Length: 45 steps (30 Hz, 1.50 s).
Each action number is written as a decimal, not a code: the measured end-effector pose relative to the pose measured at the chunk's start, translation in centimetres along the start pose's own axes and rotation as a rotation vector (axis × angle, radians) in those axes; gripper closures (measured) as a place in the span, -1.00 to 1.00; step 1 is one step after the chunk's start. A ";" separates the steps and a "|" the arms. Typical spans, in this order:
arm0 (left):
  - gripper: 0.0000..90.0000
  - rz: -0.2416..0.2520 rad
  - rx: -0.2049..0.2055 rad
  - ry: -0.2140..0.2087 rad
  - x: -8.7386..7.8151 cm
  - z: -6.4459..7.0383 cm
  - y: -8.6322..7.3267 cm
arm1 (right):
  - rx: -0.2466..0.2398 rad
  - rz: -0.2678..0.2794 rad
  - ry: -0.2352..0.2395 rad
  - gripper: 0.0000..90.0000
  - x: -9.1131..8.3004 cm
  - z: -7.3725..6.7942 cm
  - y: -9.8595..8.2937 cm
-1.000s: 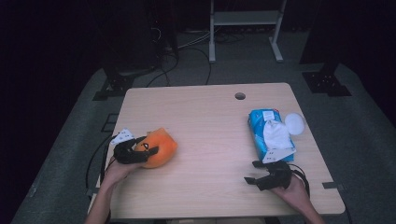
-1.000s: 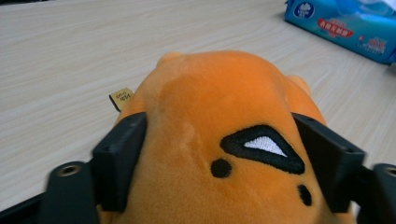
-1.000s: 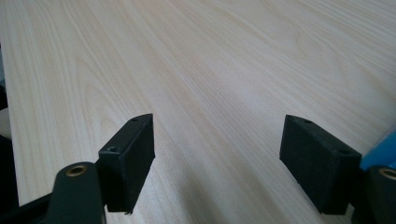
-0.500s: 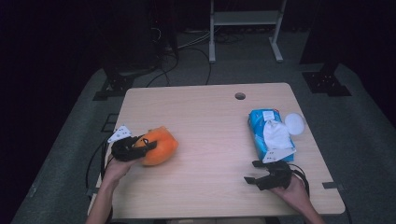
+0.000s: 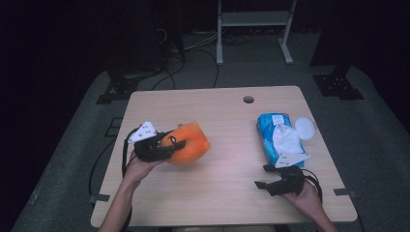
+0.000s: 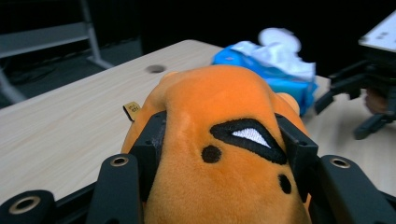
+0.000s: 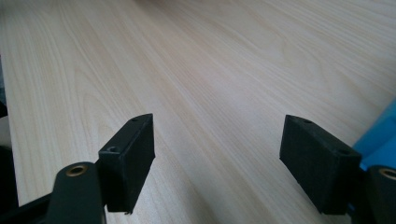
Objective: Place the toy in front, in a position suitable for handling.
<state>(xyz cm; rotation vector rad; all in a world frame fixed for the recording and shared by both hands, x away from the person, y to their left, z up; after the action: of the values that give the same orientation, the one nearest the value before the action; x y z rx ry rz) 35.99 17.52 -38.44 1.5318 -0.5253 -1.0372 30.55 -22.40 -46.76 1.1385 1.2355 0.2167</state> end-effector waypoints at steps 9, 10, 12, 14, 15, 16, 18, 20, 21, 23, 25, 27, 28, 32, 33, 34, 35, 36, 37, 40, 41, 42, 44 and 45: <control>0.02 -0.017 0.016 -0.106 4.0 3.0 -0.5 | 0.006 0.023 -0.023 -0.44 -1.1 0.4 0.0; 0.02 -0.031 0.015 -0.131 5.0 3.6 -1.1 | 0.010 0.036 -0.037 -0.44 -1.5 0.6 0.0; 0.01 -0.051 0.023 -0.151 5.7 4.3 -1.8 | 0.011 0.047 -0.044 -0.44 -1.9 0.7 0.0; 0.01 -0.058 0.019 -0.163 6.1 4.6 -2.2 | 0.012 0.050 -0.052 -0.44 -2.1 0.8 0.0; 0.01 -0.064 0.023 -0.173 6.4 4.8 -2.5 | 0.009 0.062 -0.061 -0.44 -2.4 0.9 0.1; 0.01 -0.072 0.023 -0.192 6.9 5.3 -3.0 | 0.009 0.067 -0.067 -0.44 -2.6 0.9 0.1; 0.00 -0.079 0.031 -0.206 7.4 5.8 -3.3 | 0.008 0.079 -0.075 -0.44 -3.0 0.9 0.3; 0.00 -0.080 0.040 -0.221 7.7 6.3 -3.6 | 0.002 0.089 -0.081 -0.44 -3.3 1.0 0.5; 0.00 -0.083 0.042 -0.230 7.9 6.5 -3.7 | 0.000 0.091 -0.087 -0.44 -3.5 1.0 0.6; -0.01 -0.092 0.049 -0.245 8.2 6.8 -4.1 | -0.001 0.101 -0.094 -0.43 -3.8 1.1 0.7; -0.02 -0.105 0.056 -0.252 8.5 7.1 -4.5 | 0.000 0.114 -0.104 -0.43 -4.2 1.3 0.9; -0.04 -0.098 0.053 -0.254 8.5 7.1 -4.5 | -0.001 0.123 -0.115 -0.43 -4.6 1.5 1.1; -0.05 -0.098 0.053 -0.254 8.5 7.1 -4.5 | -0.001 0.123 -0.115 -0.43 -4.6 1.5 1.1; -0.10 -0.107 0.046 -0.261 8.5 7.1 -5.0 | -0.015 0.145 -0.151 -0.43 -5.6 2.3 1.9; -0.11 -0.108 0.048 -0.263 8.5 7.1 -5.1 | -0.019 0.147 -0.160 -0.43 -5.8 2.5 2.1; -0.12 -0.110 0.052 -0.263 8.5 7.1 -5.1 | -0.023 0.147 -0.172 -0.43 -5.9 2.8 2.3; -0.12 -0.110 0.052 -0.263 8.5 7.1 -5.1 | -0.023 0.147 -0.172 -0.43 -5.9 2.8 2.3; -0.13 -0.111 0.055 -0.262 8.5 7.1 -5.2 | -0.024 0.142 -0.194 -0.42 -6.0 3.6 2.7; -0.13 -0.111 0.055 -0.262 8.5 7.1 -5.2 | -0.024 0.142 -0.194 -0.42 -6.0 3.6 2.7; -0.14 -0.117 0.061 -0.261 8.4 7.2 -5.3 | -0.032 0.127 -0.243 -0.42 -5.8 5.3 3.4; -0.15 -0.117 0.061 -0.261 8.4 7.2 -5.3 | -0.032 0.127 -0.243 -0.42 -5.8 5.3 3.4; -0.15 -0.118 0.064 -0.263 8.4 7.2 -5.3 | -0.030 0.122 -0.253 -0.41 -5.7 5.7 3.5; -0.16 -0.118 0.064 -0.265 8.4 7.2 -5.4 | -0.022 0.127 -0.279 -0.41 -5.4 7.1 3.9; -0.16 -0.119 0.065 -0.266 8.4 7.1 -5.4 | -0.018 0.127 -0.288 -0.41 -5.3 7.5 4.0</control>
<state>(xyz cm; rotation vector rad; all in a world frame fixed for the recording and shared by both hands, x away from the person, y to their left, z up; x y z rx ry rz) 33.15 8.20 -45.93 1.5053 -0.6631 -1.3381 36.35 -28.34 -41.16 1.1884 0.9070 0.1528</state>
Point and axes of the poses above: each handheld gripper's, and its own axes: x roughly forward along the jaws, y roughly out of its top, z roughly to its right, the point moved 2 cm from there along x, roughly forward along the jaws, and after that the axes turned 1 degree about -x, right-handed, at the moved point
